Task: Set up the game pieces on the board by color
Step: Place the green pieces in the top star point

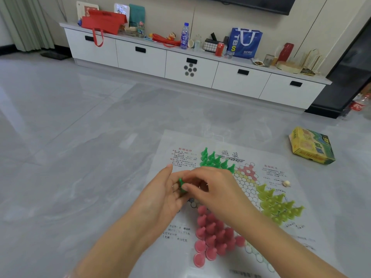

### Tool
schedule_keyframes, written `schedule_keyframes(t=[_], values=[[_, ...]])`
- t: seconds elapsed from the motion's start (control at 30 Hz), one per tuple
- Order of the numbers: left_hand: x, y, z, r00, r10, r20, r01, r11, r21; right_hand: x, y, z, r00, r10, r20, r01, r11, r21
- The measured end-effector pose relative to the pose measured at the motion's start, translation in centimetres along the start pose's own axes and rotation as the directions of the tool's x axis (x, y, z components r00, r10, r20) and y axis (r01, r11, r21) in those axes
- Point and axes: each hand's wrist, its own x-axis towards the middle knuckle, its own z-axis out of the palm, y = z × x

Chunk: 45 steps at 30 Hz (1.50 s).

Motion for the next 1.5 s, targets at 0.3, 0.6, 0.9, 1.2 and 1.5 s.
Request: schedule_keyframes(t=[0.3, 0.6, 0.9, 1.2, 1.5], values=[[-0.2, -0.1, 0.0, 0.999, -0.005, 0.040, -0.002, 0.988, 0.156, -0.1, 0.6, -0.1, 0.995, 0.100, -0.012, -0.099, 0.992, 0.075], [-0.5, 0.3, -0.2, 0.923, 0.377, 0.074, -0.172, 0.234, 0.957, 0.2, 3.7, -1.1, 0.907, 0.373, -0.195, -0.345, 0.924, 0.164], [-0.3, -0.5, -1.2, 0.995, 0.095, -0.016, 0.047, -0.331, 0.942, 0.3, 4.4, 1.0, 0.923, 0.309, -0.230, -0.312, 0.950, 0.028], [-0.4, -0.5, -1.3, 0.997, 0.070, -0.022, 0.046, -0.368, 0.929, 0.6, 4.4, 1.2, 0.923, 0.298, -0.244, -0.308, 0.951, -0.005], [-0.5, -0.4, -1.1, 0.996, 0.087, -0.021, 0.049, -0.332, 0.942, 0.4, 4.4, 1.2, 0.925, 0.308, -0.224, -0.320, 0.947, -0.020]])
